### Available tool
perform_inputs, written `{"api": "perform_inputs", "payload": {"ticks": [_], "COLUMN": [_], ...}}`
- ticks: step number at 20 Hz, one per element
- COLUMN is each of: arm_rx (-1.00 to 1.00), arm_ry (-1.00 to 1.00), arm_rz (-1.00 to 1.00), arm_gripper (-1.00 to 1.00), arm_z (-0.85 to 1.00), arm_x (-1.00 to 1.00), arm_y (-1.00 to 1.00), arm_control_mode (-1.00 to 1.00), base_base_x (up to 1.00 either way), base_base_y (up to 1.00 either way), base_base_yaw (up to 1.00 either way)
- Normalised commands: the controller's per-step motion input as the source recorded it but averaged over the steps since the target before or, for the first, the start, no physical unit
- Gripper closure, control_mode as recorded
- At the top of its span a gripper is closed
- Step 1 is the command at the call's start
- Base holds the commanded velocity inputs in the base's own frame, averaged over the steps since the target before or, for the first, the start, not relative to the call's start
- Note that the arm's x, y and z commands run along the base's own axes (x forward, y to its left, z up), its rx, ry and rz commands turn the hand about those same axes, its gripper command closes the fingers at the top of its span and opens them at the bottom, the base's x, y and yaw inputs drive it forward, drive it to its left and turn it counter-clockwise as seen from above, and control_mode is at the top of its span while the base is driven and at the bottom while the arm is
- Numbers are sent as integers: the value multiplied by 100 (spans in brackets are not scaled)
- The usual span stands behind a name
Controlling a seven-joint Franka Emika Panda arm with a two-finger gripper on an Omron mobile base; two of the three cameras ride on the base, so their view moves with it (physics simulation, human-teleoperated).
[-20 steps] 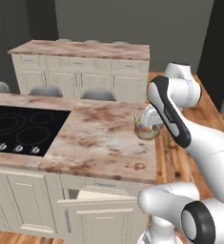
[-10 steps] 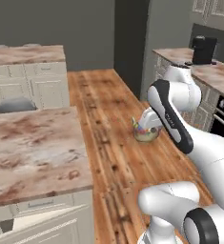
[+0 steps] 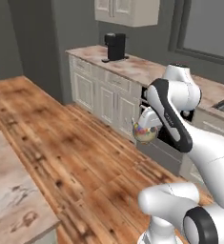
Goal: Pick the teapot and tupperware and place them in the sink. Then turn on the water.
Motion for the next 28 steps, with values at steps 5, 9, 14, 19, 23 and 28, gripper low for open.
{"api": "perform_inputs", "payload": {"ticks": [5,9,14,19,23,28], "arm_rx": [0,0,0,0,0,0], "arm_ry": [0,0,0,0,0,0], "arm_rz": [0,0,0,0,0,0], "arm_gripper": [100,100,100,100,100,100], "arm_z": [0,0,0,0,0,0], "arm_x": [0,0,0,0,0,0], "arm_y": [0,0,0,0,0,0], "arm_control_mode": [100,100,100,100,100,100], "base_base_x": [0,10,28,76,94,13], "base_base_y": [-36,-34,-49,-82,-100,-75], "base_base_yaw": [-57,-53,-49,-18,-2,-36]}}
